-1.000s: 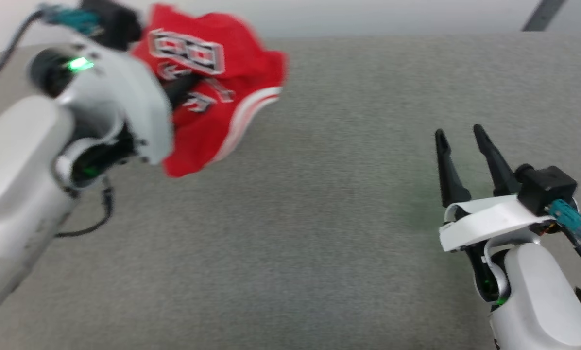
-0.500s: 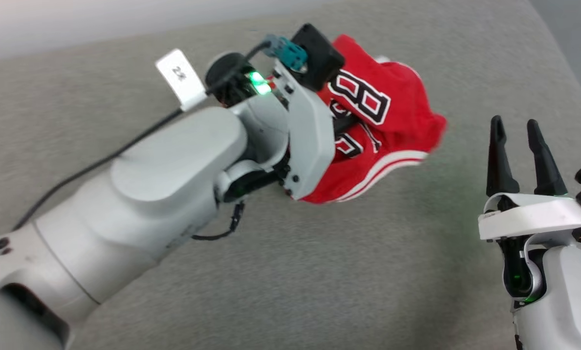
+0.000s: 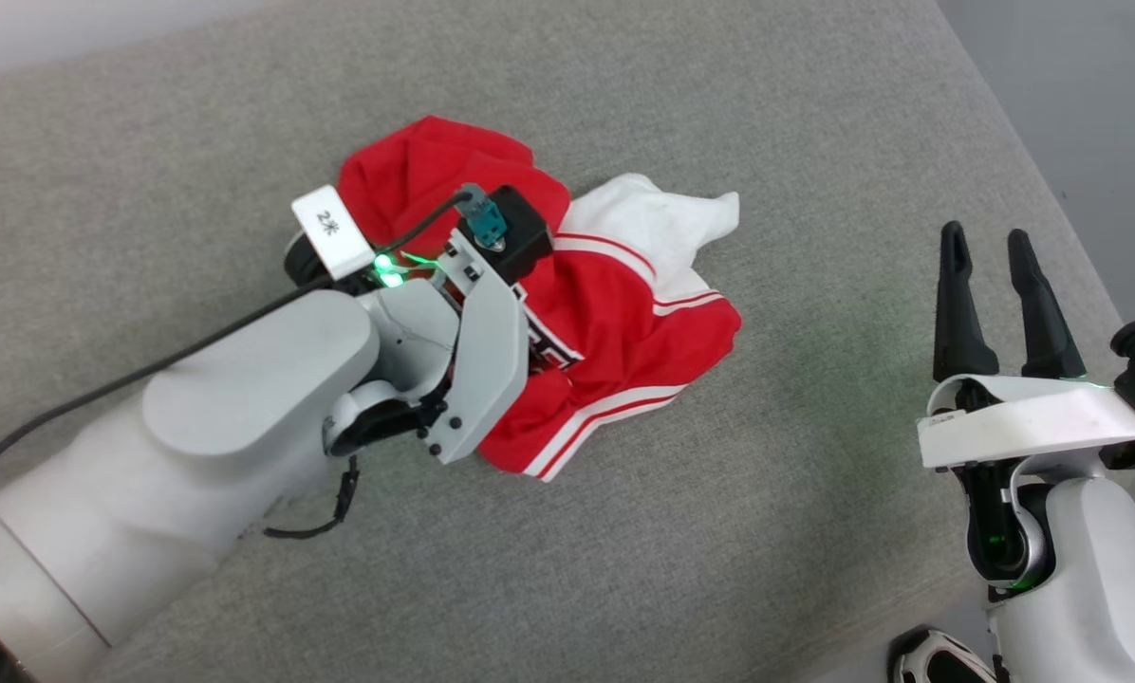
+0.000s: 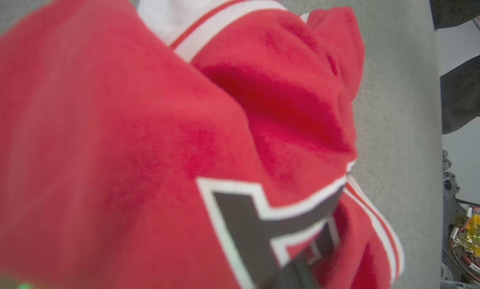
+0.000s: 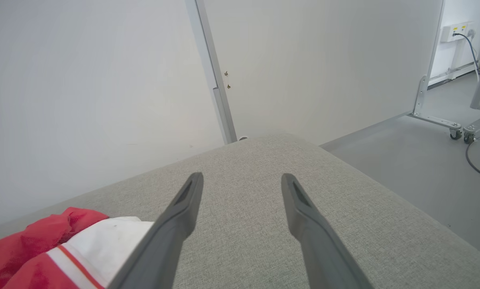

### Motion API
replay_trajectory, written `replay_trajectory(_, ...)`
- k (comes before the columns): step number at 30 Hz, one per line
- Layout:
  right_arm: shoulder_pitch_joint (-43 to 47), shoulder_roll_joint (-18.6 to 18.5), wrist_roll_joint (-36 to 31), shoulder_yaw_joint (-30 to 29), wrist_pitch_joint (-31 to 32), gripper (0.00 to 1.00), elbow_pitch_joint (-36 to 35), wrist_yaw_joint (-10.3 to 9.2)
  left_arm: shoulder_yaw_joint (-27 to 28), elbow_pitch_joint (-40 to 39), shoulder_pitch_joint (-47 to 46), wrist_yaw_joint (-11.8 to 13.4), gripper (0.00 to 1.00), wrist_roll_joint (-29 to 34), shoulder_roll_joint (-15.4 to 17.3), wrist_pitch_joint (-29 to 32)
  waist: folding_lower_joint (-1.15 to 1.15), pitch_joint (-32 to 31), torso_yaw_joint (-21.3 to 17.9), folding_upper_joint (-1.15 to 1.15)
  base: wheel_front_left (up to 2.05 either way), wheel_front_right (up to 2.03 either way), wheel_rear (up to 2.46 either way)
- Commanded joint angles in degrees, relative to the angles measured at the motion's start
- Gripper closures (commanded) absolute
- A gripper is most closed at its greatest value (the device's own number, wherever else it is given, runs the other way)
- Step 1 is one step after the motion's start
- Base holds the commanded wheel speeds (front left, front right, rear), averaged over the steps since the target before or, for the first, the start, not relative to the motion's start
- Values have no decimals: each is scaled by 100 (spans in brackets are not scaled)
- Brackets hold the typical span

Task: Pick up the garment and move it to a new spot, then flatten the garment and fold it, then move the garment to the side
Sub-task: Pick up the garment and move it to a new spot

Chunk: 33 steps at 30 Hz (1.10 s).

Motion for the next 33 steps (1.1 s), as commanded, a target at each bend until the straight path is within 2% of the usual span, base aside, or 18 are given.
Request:
replay_trajectory(1, -5, 19, 43, 35, -5, 0, -28, -8, -5, 64, 28, 11, 100, 113, 68, 72, 0, 89, -79, 0, 0, 0, 0)
replay_trajectory(7, -156, 18, 225, 197, -4, 0, -109, -8, -70, 100, 341, 19, 100, 1255, 251, 889, 0, 316, -228, 0, 0, 0, 0)
replay_trajectory(13, -174, 17, 270, 274, -4, 0, -129, -8, -141, 112, 663, 22, 100, 1651, 258, 1154, 0, 433, -290, 0, 0, 0, 0)
replay_trajectory(16, -162, 16, 200, 323, -4, 0, -127, -8, -162, 23, 760, 21, 100, 1975, 369, 1250, 0, 411, -249, 0, 0, 0, 0)
replay_trajectory(17, -170, 16, 155, 316, -4, 0, -118, -8, -162, 32, 725, 19, 96, 1917, 377, 1143, 0, 393, -200, 0, 0, 0, 0)
replay_trajectory(18, -176, 18, 120, 313, -4, 0, -106, -8, -160, 58, 673, 19, 65, 1830, 351, 1054, 0, 357, -143, 0, 0, 0, 0)
replay_trajectory(19, -182, 21, 85, 308, -4, 0, -101, -8, -157, 54, 600, 19, 41, 1822, 302, 988, 0, 321, -75, 0, 0, 0, 0)
replay_trajectory(20, -192, 17, 38, 293, -4, 0, -94, -8, -142, 41, 529, 19, 0, 1810, 261, 885, 0, 278, 6, 0, 0, 0, 0)
replay_trajectory(30, -173, 13, -528, 245, -5, 0, 84, -8, -5, -178, -24, 16, 0, 1493, -180, -729, 0, -351, 955, 0, 0, 0, 0)
replay_trajectory(33, -103, 7, -674, 216, -5, 0, 148, -8, -6, -268, -51, 15, 0, 1148, -246, -1112, 0, -550, 1215, 0, 0, 0, 0)
